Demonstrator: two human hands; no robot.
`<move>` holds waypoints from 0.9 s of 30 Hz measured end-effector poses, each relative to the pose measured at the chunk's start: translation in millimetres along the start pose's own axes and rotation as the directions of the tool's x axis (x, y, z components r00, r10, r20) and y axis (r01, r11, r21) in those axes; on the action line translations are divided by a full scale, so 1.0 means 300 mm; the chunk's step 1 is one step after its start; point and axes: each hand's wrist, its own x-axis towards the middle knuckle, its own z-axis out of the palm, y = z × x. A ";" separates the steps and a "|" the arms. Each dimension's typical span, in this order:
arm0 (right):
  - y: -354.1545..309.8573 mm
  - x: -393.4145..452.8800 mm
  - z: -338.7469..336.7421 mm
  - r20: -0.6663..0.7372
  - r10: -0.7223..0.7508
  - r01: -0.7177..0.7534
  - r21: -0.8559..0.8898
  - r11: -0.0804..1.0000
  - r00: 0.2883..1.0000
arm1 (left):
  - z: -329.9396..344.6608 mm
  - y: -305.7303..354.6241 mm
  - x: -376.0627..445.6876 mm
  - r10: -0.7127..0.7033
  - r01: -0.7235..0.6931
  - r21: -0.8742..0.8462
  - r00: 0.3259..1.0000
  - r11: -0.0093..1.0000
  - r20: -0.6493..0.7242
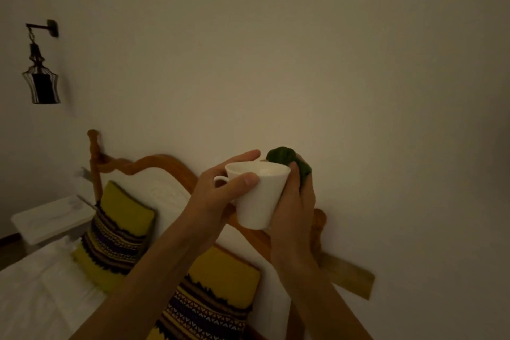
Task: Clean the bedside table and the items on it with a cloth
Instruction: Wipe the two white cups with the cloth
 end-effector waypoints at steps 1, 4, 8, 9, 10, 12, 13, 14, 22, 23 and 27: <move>0.004 -0.013 0.008 -0.018 -0.041 0.041 -0.011 0.999 0.999 | 0.002 0.005 0.002 0.005 -0.005 0.009 1.000 1.000 0.000; 0.035 -0.083 0.035 -0.075 -0.300 0.290 -0.120 0.950 0.951 | 0.009 0.015 0.003 -0.007 0.005 -0.034 0.999 0.999 -0.048; 0.049 -0.072 0.018 -0.074 -0.361 0.351 -0.117 0.929 0.930 | 0.015 0.001 0.000 -0.009 0.007 -0.027 0.997 1.000 -0.075; 0.039 -0.053 0.010 -0.067 -0.288 0.283 -0.074 0.956 0.955 | 0.014 -0.002 0.000 -0.006 0.005 -0.016 0.998 1.000 -0.070; 0.032 -0.034 0.005 -0.044 -0.201 0.200 -0.030 0.979 0.979 | 0.010 -0.004 0.001 -0.007 0.007 -0.007 0.998 1.000 -0.064; 0.022 -0.007 -0.003 0.000 -0.077 0.077 0.034 0.996 0.997 | 0.002 -0.006 0.004 -0.027 0.027 -0.018 0.999 0.999 -0.043; 0.020 0.001 -0.003 0.009 -0.031 0.030 0.069 0.997 0.999 | -0.001 -0.007 0.008 -0.044 0.043 -0.033 0.999 0.999 -0.032; 0.022 0.010 -0.003 0.011 0.009 -0.011 0.103 0.995 1.000 | -0.004 -0.011 0.013 -0.058 0.057 -0.042 0.998 0.998 -0.027; 0.123 -0.079 -0.005 -0.038 -0.337 0.313 -0.288 0.905 0.941 | 0.005 -0.096 0.011 -0.077 0.064 -0.053 0.950 0.997 -0.301; 0.138 -0.092 -0.002 -0.023 -0.364 0.339 -0.307 0.889 0.931 | 0.004 -0.100 0.006 -0.077 0.060 -0.062 0.943 0.996 -0.325; 0.156 -0.064 -0.007 -0.070 -0.337 0.302 -0.300 0.905 0.939 | 0.018 -0.124 -0.019 -0.083 0.074 -0.041 0.948 0.996 -0.308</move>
